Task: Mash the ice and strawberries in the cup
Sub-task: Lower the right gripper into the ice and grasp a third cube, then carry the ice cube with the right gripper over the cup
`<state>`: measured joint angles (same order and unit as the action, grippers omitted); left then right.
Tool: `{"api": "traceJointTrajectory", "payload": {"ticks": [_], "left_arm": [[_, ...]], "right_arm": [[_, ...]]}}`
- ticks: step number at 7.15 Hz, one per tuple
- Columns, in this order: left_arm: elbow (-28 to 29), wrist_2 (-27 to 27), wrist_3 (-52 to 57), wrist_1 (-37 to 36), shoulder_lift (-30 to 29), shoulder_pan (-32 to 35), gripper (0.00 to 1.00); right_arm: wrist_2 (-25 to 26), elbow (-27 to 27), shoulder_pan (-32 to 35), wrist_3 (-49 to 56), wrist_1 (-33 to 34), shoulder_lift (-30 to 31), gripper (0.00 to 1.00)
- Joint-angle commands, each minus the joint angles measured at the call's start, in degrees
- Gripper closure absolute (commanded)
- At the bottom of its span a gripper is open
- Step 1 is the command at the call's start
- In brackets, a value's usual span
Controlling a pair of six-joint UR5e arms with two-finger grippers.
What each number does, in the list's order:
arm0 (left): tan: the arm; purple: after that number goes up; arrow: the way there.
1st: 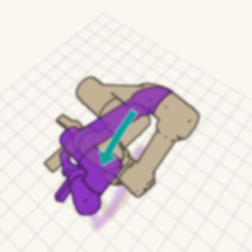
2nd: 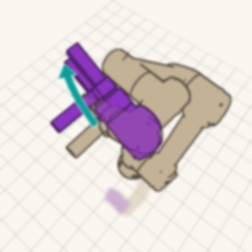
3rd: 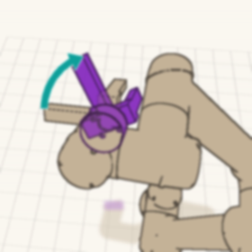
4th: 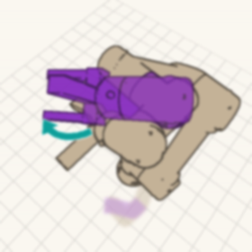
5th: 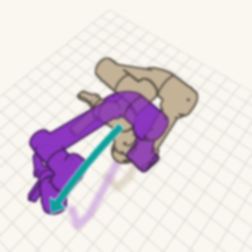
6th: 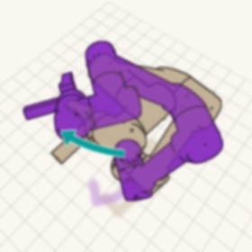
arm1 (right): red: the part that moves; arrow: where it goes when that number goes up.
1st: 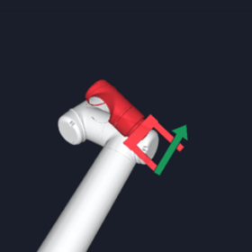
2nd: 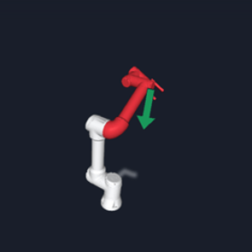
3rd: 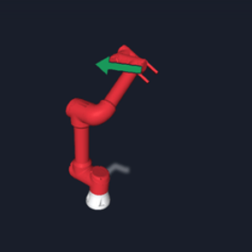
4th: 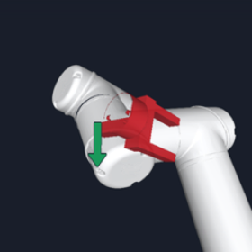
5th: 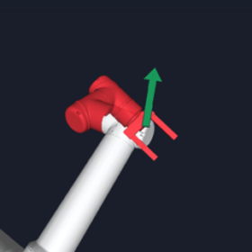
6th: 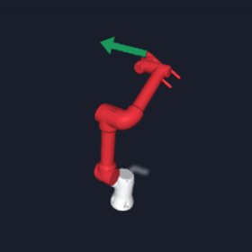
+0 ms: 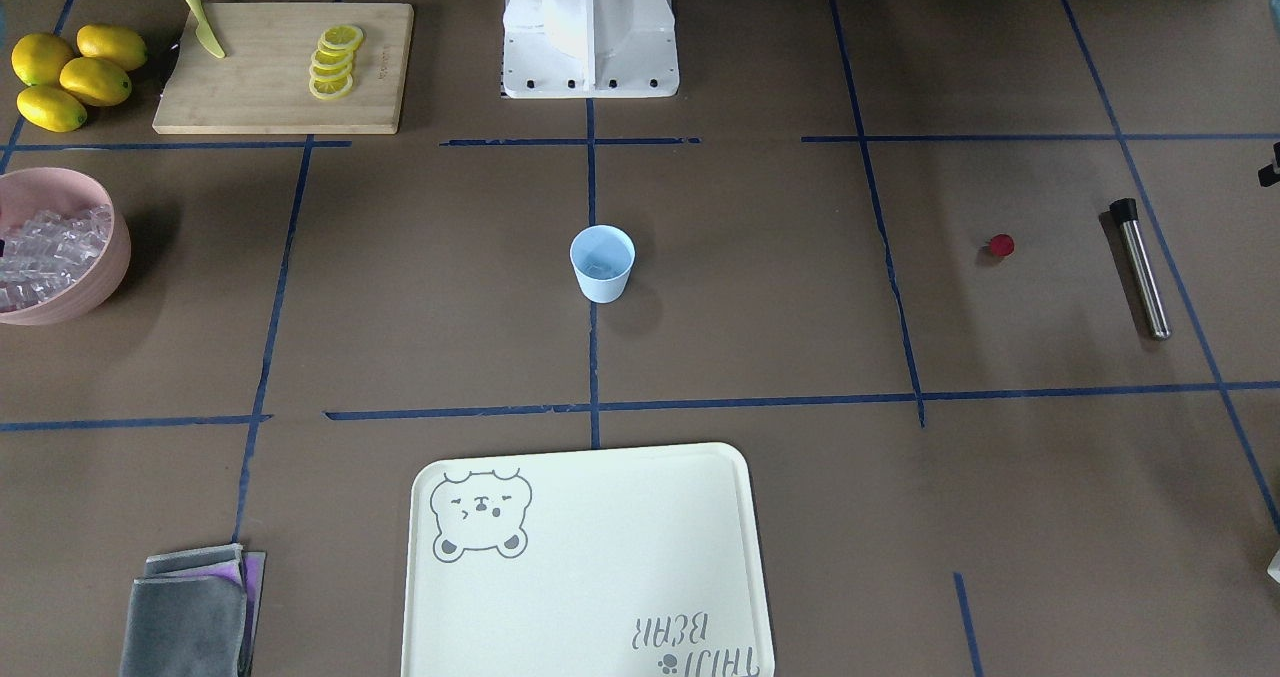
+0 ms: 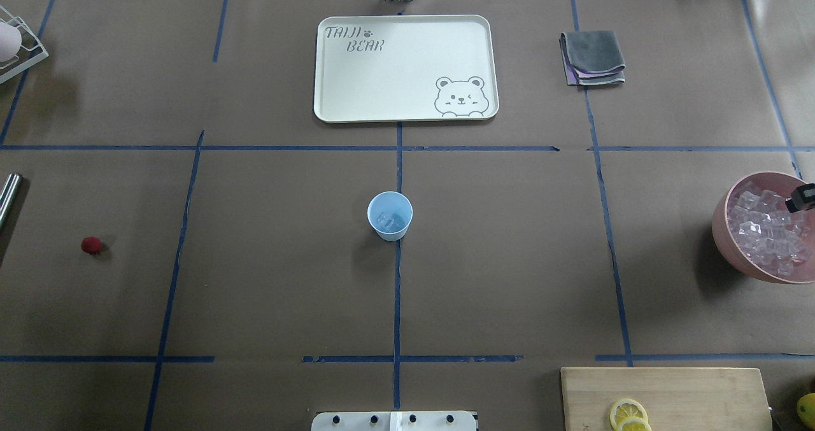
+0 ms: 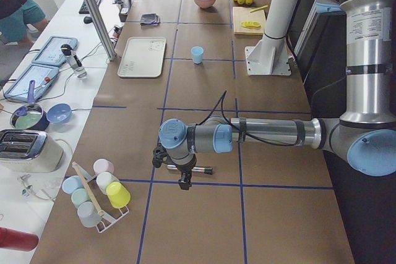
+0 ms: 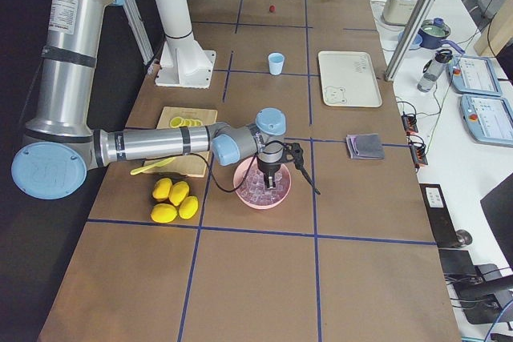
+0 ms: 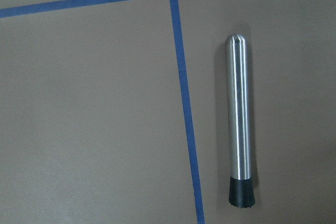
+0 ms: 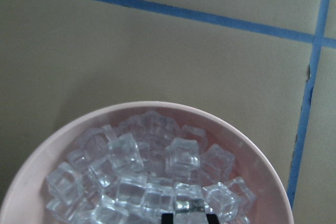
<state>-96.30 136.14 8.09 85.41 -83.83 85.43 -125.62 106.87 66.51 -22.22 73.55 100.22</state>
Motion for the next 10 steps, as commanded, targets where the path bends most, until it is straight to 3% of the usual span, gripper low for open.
{"api": "traceJointTrajectory", "payload": {"ticks": [1, 2, 4, 6, 8, 10], "left_arm": [[0.0, 0.0, 0.0, -0.1, 0.0, 0.0, 0.00], [-0.1, 0.0, 0.0, -0.1, 0.0, 0.0, 0.00], [-0.2, 0.0, 0.0, 0.0, 0.0, 0.0, 0.00], [-0.1, 0.0, 0.0, -0.1, 0.0, 0.0, 0.00], [-0.1, 0.1, 0.0, -0.1, 0.0, 0.0, 0.00], [-0.1, 0.0, 0.0, 0.0, 0.0, 0.0, 0.00]], "right_arm": [[-0.5, 1.5, -1.3, -3.3, 0.5, -6.1, 1.00], [-0.4, 1.3, -4.0, -5.1, 1.2, -9.4, 1.00], [0.0, 2.8, -7.8, -6.4, 13.5, -20.2, 1.00], [3.0, 2.4, -16.3, -17.2, 21.6, -32.7, 1.00], [9.0, 0.7, -24.8, -30.3, 24.5, -42.5, 1.00], [14.5, -6.8, -31.5, -41.1, 24.9, -54.0, 1.00]]}}
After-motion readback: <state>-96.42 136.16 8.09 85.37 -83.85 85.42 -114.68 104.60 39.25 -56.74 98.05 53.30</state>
